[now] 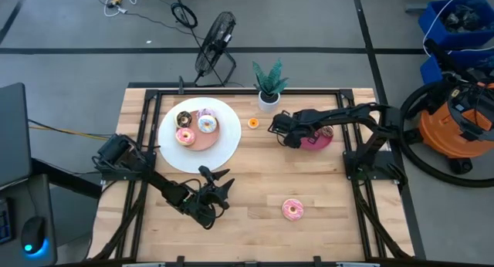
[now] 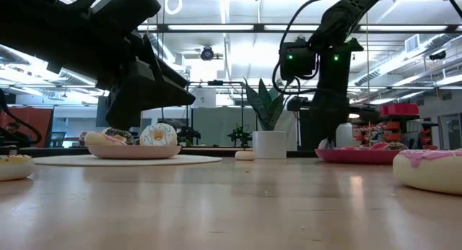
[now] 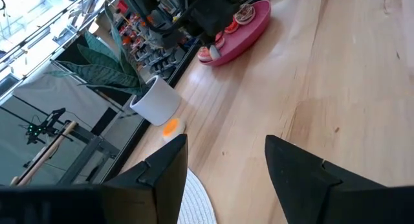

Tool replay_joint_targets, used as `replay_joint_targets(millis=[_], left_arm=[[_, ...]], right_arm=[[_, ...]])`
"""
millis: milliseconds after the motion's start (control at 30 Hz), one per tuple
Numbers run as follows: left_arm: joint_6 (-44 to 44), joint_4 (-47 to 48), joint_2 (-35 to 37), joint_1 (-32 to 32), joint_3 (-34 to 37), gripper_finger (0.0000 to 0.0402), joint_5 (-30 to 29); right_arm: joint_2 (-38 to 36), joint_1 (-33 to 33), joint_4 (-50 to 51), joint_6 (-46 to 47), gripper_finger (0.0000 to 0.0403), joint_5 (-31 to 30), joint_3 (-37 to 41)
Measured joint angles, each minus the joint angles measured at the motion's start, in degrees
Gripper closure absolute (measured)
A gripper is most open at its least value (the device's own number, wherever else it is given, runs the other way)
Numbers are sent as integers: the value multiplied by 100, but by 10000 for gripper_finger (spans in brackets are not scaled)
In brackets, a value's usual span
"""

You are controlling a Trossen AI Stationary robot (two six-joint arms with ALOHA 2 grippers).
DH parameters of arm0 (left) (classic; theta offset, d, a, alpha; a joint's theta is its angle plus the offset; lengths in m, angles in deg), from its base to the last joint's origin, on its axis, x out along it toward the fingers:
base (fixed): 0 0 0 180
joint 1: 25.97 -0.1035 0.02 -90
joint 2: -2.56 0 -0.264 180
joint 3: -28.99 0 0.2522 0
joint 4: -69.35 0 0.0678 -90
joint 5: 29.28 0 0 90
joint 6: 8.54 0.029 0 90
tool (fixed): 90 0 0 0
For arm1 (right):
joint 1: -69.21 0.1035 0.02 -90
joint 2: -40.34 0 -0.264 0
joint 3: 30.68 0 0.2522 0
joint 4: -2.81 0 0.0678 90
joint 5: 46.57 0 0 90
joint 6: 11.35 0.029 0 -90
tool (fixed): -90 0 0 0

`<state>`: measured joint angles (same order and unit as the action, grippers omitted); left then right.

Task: Pick & Place donuts
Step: Put the small blue donut on the red plate

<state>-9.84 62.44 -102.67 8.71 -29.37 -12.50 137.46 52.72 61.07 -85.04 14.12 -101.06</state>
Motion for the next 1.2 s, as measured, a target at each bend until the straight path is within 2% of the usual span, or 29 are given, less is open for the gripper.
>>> replay_joint_targets(millis=[167, 467, 600, 800, 1200], left_arm=[[-2, -2, 0, 0, -2, 191, 1], [-7, 0, 0, 0, -2, 191, 1], [-13, -1, 0, 0, 0, 191, 3], [-85, 0, 0, 0, 0, 191, 3], [-81, 0, 0, 1, -2, 191, 3]], right_arm=[[0, -2, -171, 183, 346, -45, 0], [0, -2, -210, 248, 197, -384, 0], [0, -4, -191, 407, 169, -414, 0], [0, -2, -198, 491, 192, -366, 0], [-2, -36, -471, 614, 306, -415, 0]])
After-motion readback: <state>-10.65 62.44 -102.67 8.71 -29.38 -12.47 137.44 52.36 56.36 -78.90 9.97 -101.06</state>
